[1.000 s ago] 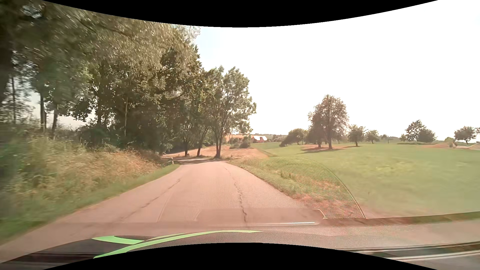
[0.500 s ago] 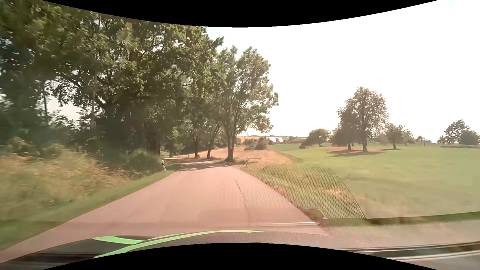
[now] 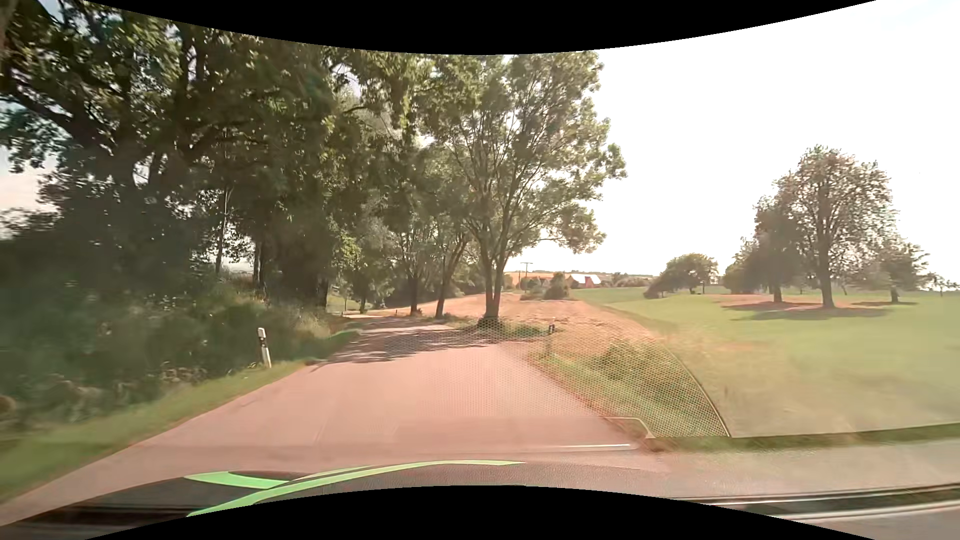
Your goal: Follow the waypoints while adhering to traffic rules and regulations
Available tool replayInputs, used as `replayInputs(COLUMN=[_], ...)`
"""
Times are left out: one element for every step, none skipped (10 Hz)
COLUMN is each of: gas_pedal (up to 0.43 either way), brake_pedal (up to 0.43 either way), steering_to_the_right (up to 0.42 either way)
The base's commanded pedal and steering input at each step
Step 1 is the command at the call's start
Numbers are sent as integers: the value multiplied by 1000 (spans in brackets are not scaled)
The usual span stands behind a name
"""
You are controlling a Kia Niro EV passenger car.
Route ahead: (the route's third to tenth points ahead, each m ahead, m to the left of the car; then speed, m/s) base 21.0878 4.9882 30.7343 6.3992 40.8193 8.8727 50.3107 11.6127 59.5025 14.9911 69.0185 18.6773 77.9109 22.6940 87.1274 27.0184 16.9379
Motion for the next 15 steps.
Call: replayInputs(gas_pedal=[0, 0, 0, 0, 0, 0, 0, 0, 0, 0, 0, 0, 0, 0, 0], brake_pedal=[0, 0, 0, 0, 0, 0, 0, 0, 0, 0, 0, 0, 0, 0, 0], steering_to_the_right=[-48, -46, -46, -45, -43, -38, -35, -34, -33, -33, -34, -34, -34, -36, -37])
